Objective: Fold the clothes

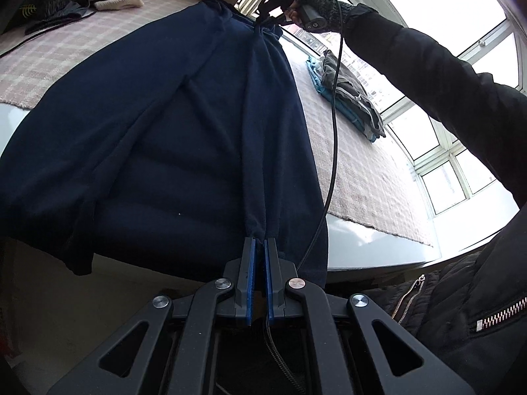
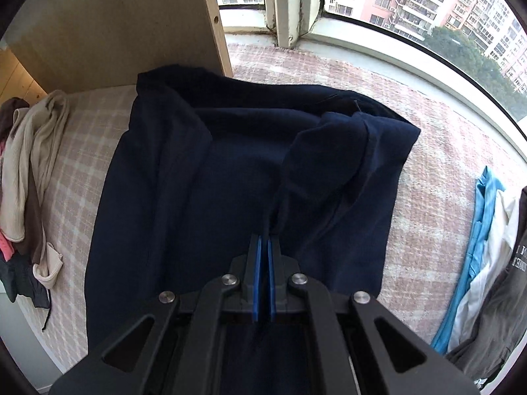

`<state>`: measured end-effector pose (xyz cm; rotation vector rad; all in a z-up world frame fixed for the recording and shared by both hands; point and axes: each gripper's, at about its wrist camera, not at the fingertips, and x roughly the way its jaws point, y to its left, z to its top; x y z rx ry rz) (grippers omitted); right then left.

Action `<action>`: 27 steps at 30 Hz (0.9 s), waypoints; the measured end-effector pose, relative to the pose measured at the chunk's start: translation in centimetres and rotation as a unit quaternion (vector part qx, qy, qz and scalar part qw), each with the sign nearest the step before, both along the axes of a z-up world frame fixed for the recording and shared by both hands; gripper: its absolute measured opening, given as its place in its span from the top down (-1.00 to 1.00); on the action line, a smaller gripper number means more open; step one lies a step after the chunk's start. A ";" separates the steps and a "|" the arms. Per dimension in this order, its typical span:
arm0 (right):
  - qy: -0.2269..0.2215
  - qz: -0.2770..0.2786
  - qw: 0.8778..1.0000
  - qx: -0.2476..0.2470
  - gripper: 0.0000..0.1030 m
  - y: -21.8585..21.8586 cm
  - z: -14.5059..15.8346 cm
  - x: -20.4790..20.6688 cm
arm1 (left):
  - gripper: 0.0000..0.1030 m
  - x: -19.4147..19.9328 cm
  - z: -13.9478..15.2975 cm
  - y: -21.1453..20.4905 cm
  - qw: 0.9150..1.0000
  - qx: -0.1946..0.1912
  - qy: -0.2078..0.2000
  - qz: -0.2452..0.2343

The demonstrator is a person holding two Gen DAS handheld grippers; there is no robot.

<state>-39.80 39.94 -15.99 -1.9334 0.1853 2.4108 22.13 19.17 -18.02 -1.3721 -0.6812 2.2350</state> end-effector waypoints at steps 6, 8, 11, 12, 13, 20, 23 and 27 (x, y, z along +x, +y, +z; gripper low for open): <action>-0.007 0.003 1.000 0.009 0.89 -0.1 -1.1 -0.2 | 0.92 0.0 -1.7 -1.6 1.000 0.011 -0.027 0.004; 0.001 0.005 1.000 0.012 0.83 0.1 -0.3 0.3 | 0.91 0.2 -1.8 -2.1 0.999 0.003 -0.032 0.001; 0.019 0.004 1.000 0.012 0.80 0.7 1.9 1.4 | 0.91 0.5 -1.3 -2.6 0.999 -0.007 -0.035 -0.010; 0.026 0.004 1.000 0.012 0.80 1.0 2.6 1.7 | 0.91 0.7 -0.9 -2.8 0.999 -0.006 -0.034 -0.015; 0.034 -0.001 0.999 0.002 0.80 1.5 3.7 2.4 | 0.91 0.8 -0.5 -3.0 0.999 -0.004 -0.033 -0.020; 0.049 0.102 0.993 -0.013 0.70 0.0 10.0 14.6 | 0.91 -0.7 0.8 -1.3 0.997 -0.045 -0.013 -0.068; 0.012 0.161 0.986 -0.027 0.56 -4.5 8.3 21.9 | 0.86 -1.0 -0.4 -0.3 0.995 -0.048 -0.024 -0.088; -0.020 0.193 0.980 -0.045 0.56 -9.6 5.0 28.3 | 0.81 -0.9 -1.3 0.0 0.995 -0.036 -0.028 -0.092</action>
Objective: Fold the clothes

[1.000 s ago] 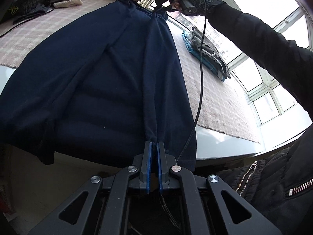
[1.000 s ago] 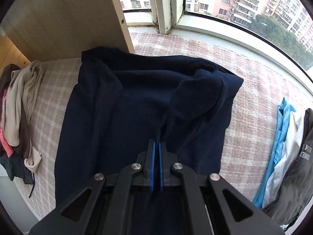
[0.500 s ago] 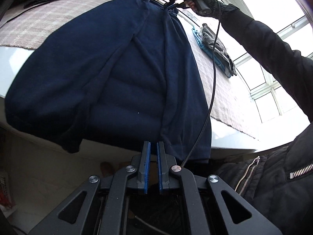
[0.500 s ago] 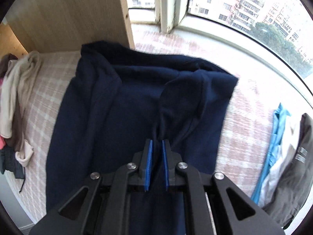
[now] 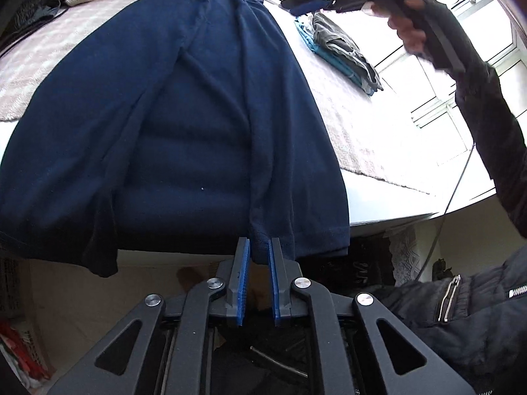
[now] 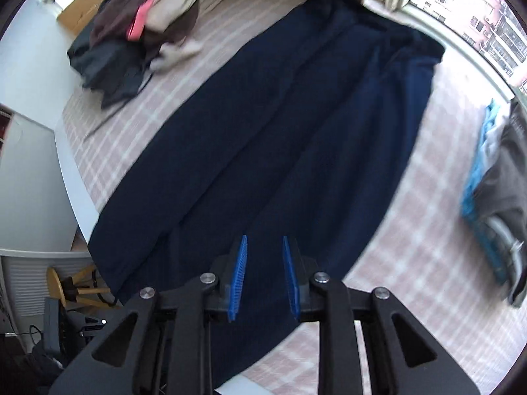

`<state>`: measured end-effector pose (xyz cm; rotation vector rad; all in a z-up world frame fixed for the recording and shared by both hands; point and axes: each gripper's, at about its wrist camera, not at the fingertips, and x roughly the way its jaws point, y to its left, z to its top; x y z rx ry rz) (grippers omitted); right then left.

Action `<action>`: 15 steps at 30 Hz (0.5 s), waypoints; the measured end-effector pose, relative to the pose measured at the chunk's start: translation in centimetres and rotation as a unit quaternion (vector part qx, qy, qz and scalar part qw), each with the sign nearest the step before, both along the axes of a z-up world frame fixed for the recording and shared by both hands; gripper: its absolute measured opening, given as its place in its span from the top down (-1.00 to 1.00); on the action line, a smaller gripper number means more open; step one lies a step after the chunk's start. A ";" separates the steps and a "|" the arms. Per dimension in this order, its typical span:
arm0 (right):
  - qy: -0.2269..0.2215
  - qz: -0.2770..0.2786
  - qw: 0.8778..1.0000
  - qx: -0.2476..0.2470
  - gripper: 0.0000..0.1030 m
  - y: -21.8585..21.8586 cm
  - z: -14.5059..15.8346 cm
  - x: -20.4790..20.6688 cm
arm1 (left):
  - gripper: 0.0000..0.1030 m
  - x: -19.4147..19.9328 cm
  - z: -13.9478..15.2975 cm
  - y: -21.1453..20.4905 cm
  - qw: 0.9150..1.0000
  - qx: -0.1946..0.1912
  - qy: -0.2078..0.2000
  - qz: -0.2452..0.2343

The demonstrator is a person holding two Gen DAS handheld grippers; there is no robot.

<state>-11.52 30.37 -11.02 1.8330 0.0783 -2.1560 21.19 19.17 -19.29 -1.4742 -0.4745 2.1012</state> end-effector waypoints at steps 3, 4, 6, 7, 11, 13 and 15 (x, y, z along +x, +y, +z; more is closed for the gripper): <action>-0.018 -0.029 0.999 -0.003 0.56 -1.4 -2.1 -0.6 | 0.81 0.1 -0.3 0.3 1.000 -0.008 0.006 -0.004; -0.024 -0.038 0.999 -0.005 0.56 -1.9 -2.9 -0.8 | 0.81 0.5 -0.3 0.4 1.000 -0.014 0.010 -0.006; -0.023 -0.058 0.998 0.008 0.56 -2.5 -3.7 -1.4 | 0.81 1.0 -0.2 0.6 1.000 -0.021 0.018 -0.010; -0.024 -0.064 0.998 0.016 0.56 -2.7 -3.7 -1.5 | 0.81 0.8 0.0 0.9 1.000 -0.019 0.021 -0.012; -0.030 -0.089 0.994 0.051 0.56 -3.1 -4.2 -2.5 | 0.70 0.9 0.6 0.3 0.999 -0.019 0.033 -0.020; -0.044 -0.096 0.993 0.059 0.56 -3.0 -4.8 -3.1 | 0.69 1.2 0.7 0.1 0.999 -0.019 0.035 -0.022; -0.054 -0.103 0.991 0.071 0.56 -2.8 -5.4 -3.6 | 0.62 1.4 0.8 0.0 0.999 -0.016 0.036 -0.026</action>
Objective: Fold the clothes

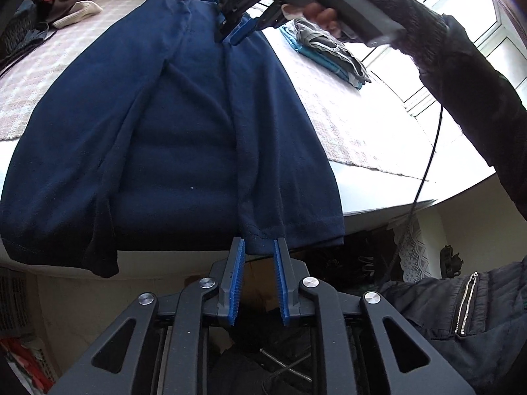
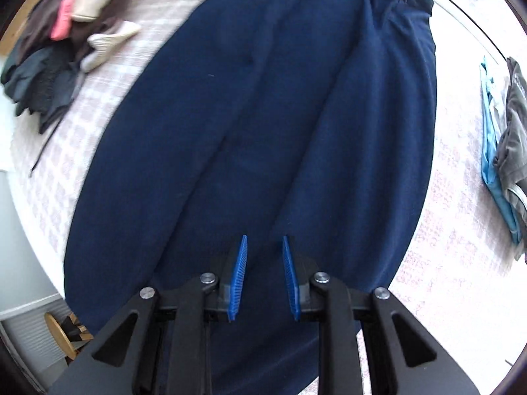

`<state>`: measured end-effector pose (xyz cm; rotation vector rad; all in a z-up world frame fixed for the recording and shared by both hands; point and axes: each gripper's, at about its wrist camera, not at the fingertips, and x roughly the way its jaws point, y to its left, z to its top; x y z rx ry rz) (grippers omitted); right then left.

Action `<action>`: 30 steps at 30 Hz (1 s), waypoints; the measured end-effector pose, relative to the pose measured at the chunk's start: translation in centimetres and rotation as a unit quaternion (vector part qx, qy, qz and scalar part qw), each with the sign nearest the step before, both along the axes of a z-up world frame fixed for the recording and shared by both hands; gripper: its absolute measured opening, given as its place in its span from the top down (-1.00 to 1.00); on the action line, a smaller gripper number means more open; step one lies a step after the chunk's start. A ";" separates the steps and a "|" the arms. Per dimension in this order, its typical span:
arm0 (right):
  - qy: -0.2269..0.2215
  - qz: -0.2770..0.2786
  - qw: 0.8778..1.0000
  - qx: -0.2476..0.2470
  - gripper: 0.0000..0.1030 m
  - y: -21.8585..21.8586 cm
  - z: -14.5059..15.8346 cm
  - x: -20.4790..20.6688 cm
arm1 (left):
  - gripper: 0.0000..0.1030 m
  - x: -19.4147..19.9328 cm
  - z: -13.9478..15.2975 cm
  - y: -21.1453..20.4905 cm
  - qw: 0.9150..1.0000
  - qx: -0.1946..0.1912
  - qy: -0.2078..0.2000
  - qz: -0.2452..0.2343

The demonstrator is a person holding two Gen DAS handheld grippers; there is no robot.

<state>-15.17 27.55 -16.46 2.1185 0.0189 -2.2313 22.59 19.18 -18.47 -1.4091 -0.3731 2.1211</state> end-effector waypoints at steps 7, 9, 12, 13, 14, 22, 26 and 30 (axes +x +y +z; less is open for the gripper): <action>-0.020 -0.010 1.000 0.005 0.56 0.0 -0.8 -0.8 | 0.61 -0.3 -0.3 0.0 1.000 0.007 -0.019 -0.016; -0.019 -0.005 1.000 0.008 0.56 -0.1 -0.7 -0.6 | 0.59 -0.4 -0.2 -0.3 0.999 0.024 -0.022 -0.018; -0.018 -0.004 1.000 0.008 0.56 0.0 -0.5 -0.5 | 0.53 -0.8 -0.2 -0.5 0.999 0.019 -0.020 -0.017; -0.019 -0.007 1.000 0.006 0.56 0.1 -0.4 -0.5 | 0.53 -1.1 -0.3 -0.3 0.999 0.017 -0.022 -0.018; -0.020 -0.010 1.000 0.004 0.57 0.2 -0.4 -0.5 | 0.53 -1.4 -0.4 -0.2 0.999 0.015 -0.024 -0.019; -0.015 -0.022 1.000 -0.016 0.83 1.4 0.2 -0.3 | 0.88 -2.0 -0.8 1.7 0.998 -0.024 -0.029 -0.044; -0.013 -0.034 0.999 -0.036 0.88 2.2 0.6 -0.2 | 0.90 -1.7 0.1 1.6 0.998 -0.031 -0.018 -0.047; -0.003 -0.042 0.998 -0.051 0.91 2.6 1.6 -0.2 | 0.91 -1.0 1.6 0.9 0.999 -0.032 0.002 -0.043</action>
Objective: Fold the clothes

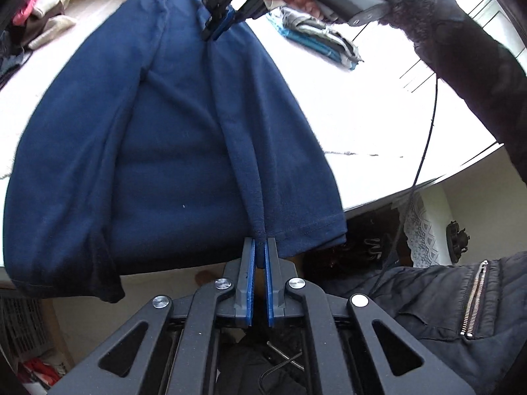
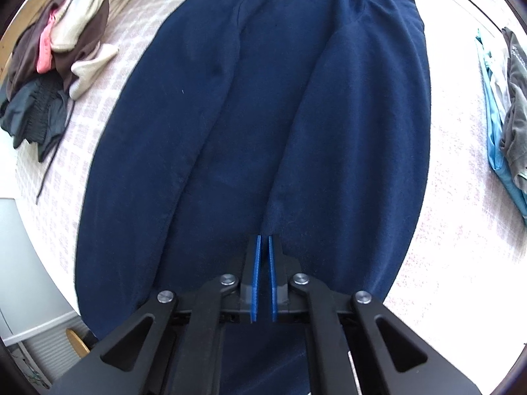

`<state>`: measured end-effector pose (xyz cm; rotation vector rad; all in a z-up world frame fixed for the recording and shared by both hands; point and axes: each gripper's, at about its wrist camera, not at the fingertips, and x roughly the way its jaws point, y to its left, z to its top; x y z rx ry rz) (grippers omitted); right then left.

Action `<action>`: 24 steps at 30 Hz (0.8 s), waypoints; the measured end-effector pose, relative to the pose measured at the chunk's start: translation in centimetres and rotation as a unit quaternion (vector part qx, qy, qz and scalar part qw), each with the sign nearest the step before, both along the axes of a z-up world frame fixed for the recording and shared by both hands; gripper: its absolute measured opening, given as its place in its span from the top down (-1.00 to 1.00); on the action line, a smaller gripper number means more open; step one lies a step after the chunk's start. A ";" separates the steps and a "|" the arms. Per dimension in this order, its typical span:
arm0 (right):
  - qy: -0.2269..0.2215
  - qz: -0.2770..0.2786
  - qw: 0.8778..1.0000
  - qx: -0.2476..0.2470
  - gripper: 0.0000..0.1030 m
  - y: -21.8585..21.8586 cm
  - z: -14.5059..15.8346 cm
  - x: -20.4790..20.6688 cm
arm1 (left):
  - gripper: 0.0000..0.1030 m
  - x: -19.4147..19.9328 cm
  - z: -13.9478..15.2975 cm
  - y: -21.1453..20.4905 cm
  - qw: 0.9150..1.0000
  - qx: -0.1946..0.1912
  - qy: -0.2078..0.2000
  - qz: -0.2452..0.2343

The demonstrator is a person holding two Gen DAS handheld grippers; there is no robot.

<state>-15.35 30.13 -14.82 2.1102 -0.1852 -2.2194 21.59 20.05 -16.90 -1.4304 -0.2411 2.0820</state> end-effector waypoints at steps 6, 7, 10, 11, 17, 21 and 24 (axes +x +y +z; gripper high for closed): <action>0.021 -0.011 1.000 -0.018 0.92 0.0 1.6 -0.5 | 0.91 0.9 1.5 -1.0 1.000 0.012 0.013 0.004; 0.024 -0.015 0.999 -0.023 0.92 -0.1 1.8 -0.6 | 0.91 1.0 1.4 -1.1 1.000 0.010 0.013 0.004; 0.026 -0.014 0.999 -0.023 0.92 -0.5 1.4 -0.8 | 0.91 1.1 0.7 -1.5 1.000 -0.006 0.003 0.015; 0.026 -0.007 0.999 -0.023 0.92 -0.6 1.2 -0.8 | 0.91 0.6 0.4 -1.1 1.000 -0.013 0.001 0.021; -0.010 -0.003 0.999 -0.032 0.75 -0.1 0.8 -0.8 | 0.91 0.4 0.0 -1.5 0.999 -0.002 -0.020 0.026; -0.015 -0.003 1.000 -0.001 0.73 -0.3 0.3 -1.2 | 0.91 0.2 0.5 -0.9 1.000 -0.001 -0.015 0.015; -0.027 0.001 1.000 0.007 0.73 -0.9 -0.3 -1.3 | 0.91 -0.1 0.2 -0.5 1.000 -0.003 -0.013 0.011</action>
